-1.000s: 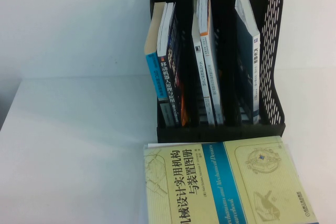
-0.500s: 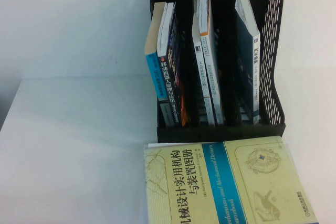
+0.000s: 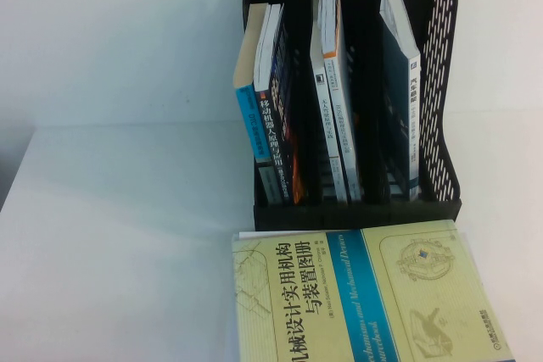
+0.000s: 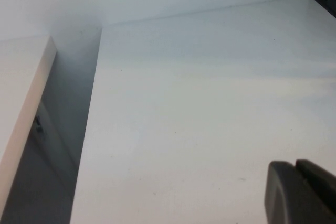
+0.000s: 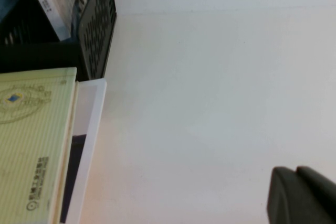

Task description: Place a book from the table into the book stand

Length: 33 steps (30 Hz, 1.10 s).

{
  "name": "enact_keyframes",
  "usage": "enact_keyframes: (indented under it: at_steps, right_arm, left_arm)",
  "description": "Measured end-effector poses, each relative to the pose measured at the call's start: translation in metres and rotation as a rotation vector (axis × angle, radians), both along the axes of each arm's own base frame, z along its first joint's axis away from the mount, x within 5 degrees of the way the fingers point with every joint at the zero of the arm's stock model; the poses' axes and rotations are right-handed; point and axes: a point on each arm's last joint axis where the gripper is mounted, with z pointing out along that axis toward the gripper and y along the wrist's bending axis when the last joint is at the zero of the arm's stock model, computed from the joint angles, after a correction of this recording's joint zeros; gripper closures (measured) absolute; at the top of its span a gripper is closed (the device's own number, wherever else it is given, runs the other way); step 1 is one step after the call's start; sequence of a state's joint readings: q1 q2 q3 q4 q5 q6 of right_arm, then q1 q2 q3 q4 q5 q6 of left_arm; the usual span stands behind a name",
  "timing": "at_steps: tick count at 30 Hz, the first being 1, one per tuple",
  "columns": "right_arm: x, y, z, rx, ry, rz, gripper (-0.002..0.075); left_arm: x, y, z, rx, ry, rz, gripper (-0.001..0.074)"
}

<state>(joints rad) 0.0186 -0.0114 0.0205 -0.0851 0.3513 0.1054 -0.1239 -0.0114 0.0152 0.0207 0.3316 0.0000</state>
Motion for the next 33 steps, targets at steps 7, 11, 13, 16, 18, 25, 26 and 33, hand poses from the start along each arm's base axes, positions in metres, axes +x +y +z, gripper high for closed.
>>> enact_keyframes:
  at_steps: [7, 11, 13, 16, 18, 25, 26, 33]
  right_arm:
    - [0.0, 0.0, 0.0, 0.0, 0.0, 0.0, 0.0729]
    - [0.0, 0.0, 0.0, 0.0, -0.005, 0.0, 0.0729]
    - [0.001, 0.0, 0.002, 0.0, -0.031, 0.002, 0.0729]
    - [0.003, 0.001, 0.007, 0.001, -0.096, 0.007, 0.0729]
    - [0.004, 0.001, 0.012, 0.002, -0.154, 0.011, 0.0729]
    - [0.005, 0.003, 0.032, 0.005, -0.378, 0.027, 0.0729]
    - [0.005, 0.003, 0.034, 0.005, -0.401, 0.029, 0.0729]
    - [0.004, 0.003, 0.045, 0.009, -0.52, 0.037, 0.0729]
  left_arm:
    - [0.001, -0.001, 0.002, -0.016, -0.029, -0.005, 0.0738]
    - [0.002, -0.002, 0.005, -0.059, -0.069, -0.007, 0.0738]
    - [0.003, -0.002, 0.01, -0.089, -0.122, -0.005, 0.0738]
    - [0.003, -0.002, 0.019, -0.129, -0.214, -0.004, 0.0738]
    - [0.004, -0.002, 0.024, -0.145, -0.267, -0.002, 0.0738]
    - [0.003, -0.001, 0.038, -0.177, -0.418, 0.004, 0.0738]
    - [0.002, -0.001, 0.04, -0.18, -0.438, 0.004, 0.0738]
    - [-0.001, 0.001, 0.053, -0.227, -0.588, 0.009, 0.0738]
